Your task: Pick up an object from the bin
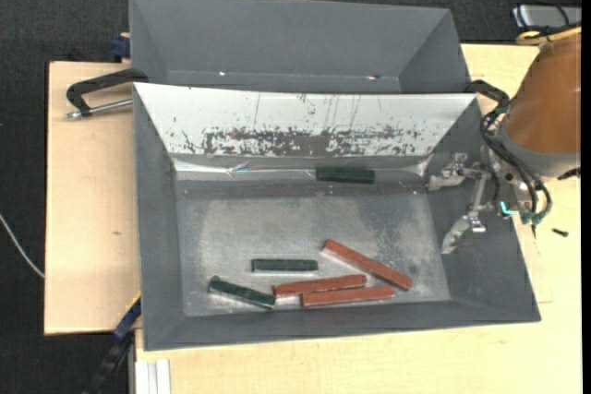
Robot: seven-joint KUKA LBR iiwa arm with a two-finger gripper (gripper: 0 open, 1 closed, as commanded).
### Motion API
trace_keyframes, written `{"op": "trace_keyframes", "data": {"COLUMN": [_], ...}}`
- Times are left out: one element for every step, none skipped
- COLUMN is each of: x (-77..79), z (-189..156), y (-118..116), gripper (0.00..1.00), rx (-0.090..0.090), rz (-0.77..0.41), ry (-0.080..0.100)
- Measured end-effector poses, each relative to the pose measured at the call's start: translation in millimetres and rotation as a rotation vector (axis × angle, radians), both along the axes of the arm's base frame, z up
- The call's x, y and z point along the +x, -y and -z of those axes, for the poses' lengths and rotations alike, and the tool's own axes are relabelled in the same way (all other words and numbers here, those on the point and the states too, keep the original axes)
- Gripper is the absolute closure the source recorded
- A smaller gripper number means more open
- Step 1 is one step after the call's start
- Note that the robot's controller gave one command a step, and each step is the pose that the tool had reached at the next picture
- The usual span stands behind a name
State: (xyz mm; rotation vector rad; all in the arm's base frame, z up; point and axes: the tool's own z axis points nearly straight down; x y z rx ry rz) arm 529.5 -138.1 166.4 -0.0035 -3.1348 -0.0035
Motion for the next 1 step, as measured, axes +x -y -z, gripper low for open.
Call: {"op": "trace_keyframes", "data": {"x": [2.0], "z": [-4.0], "y": [-0.5], "gripper": [0.00], "rx": [-0.002], "rz": [-0.002], "ry": [0.008]}}
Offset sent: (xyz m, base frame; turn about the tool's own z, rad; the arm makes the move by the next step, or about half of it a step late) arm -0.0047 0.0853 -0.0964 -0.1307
